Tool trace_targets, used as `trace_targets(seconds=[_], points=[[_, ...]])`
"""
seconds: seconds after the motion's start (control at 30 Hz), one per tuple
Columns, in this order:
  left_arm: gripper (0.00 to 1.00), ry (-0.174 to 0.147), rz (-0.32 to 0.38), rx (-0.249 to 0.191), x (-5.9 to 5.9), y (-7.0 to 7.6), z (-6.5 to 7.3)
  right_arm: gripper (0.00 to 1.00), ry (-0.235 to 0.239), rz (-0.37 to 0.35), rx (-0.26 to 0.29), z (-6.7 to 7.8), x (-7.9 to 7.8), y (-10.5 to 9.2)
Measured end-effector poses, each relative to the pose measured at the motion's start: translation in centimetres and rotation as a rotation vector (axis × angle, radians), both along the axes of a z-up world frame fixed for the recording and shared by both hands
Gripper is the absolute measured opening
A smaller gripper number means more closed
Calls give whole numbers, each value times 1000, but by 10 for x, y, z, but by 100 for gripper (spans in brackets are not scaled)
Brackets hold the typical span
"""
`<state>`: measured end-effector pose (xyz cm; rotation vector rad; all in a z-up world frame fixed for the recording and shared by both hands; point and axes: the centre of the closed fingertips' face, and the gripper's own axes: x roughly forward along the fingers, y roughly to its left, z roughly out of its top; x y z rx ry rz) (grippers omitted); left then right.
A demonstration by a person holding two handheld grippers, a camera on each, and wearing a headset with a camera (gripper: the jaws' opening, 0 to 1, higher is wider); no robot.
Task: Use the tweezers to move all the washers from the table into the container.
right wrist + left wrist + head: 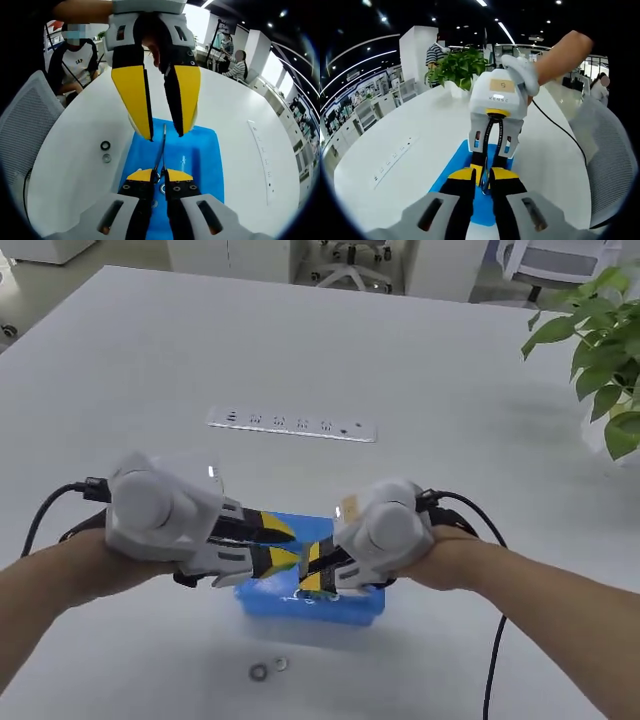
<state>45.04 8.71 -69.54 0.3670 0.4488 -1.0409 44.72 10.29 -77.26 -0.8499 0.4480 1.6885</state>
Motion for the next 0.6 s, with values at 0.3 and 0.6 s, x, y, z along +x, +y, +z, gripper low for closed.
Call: trace_targets(seconds=[0.3,0.6], points=[[8,2,-52,24,-2,-9,-5,9,-6,11,-1,0,-1,0],[7,-14,-65,34,-2,-11,-4,10,-9,2,2,0,1,0]])
